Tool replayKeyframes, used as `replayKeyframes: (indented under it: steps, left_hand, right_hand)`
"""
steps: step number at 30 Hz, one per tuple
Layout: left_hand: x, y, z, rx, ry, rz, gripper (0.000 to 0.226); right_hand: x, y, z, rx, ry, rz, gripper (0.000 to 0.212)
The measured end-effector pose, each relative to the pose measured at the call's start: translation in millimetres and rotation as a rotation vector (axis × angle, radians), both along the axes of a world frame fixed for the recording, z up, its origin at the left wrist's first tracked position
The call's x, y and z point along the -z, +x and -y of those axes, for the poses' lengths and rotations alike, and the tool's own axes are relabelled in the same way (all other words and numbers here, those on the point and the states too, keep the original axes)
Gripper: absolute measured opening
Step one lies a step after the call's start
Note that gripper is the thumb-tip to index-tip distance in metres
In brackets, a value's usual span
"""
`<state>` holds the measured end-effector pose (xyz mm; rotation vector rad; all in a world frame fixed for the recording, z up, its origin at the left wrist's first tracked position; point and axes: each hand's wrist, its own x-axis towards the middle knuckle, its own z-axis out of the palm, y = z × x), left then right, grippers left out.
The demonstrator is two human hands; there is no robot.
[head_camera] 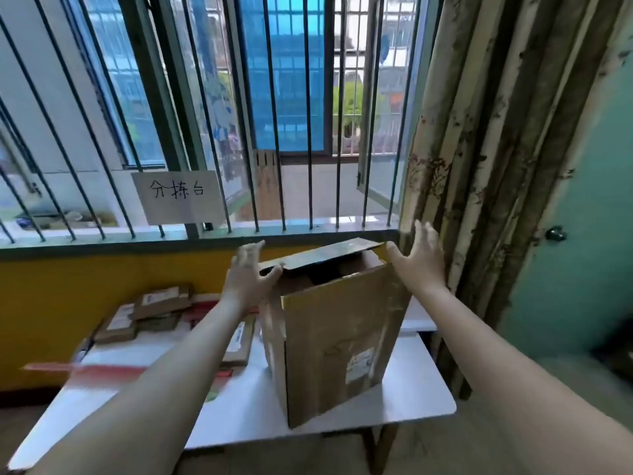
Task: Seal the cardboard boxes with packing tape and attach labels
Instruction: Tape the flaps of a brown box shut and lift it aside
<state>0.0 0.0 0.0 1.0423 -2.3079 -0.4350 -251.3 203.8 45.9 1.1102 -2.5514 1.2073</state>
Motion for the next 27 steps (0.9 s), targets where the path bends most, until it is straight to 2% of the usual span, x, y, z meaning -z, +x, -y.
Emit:
replayKeyframes:
  steps: [2,4,6,8,14,19,23,27]
  left_hand:
    - [14.6,1.5,18.7,-0.049,0.124,-0.047,0.085]
    - [27.7,1.3,28.4,-0.068,0.298,-0.075,0.099]
    - [37.0,-7.8,40.3,-0.100,0.469,-0.107,0.110]
    - [44.0,-15.2,54.4,-0.120,0.588,-0.129,0.105]
    - [61.5,-26.2,82.0,-0.134,0.657,-0.174,0.060]
    - [59.6,-36.2,79.4,-0.105,0.634,-0.170,0.030]
    - [59.6,-39.9,51.4,-0.033,0.660,-0.149,0.032]
    - [49.6,-42.9,17.8,0.046,0.603,-0.040,0.046]
  right_hand:
    - [14.6,2.7,8.3,0.145,-0.087,0.115,0.089]
    - [29.8,13.9,10.9,0.215,-0.135,0.328,0.097]
    - [39.3,24.9,22.4,0.247,-0.220,0.571,0.097]
    - [42.7,31.1,34.6,0.257,-0.300,0.681,0.092]
    - [62.9,29.1,56.2,0.277,-0.243,0.668,0.076]
    - [89.5,14.2,62.2,0.187,-0.109,0.580,0.079]
    - [97.7,-20.3,47.2,0.119,-0.063,0.584,0.091]
    - [104.5,-27.3,29.0,0.135,-0.144,0.633,0.100]
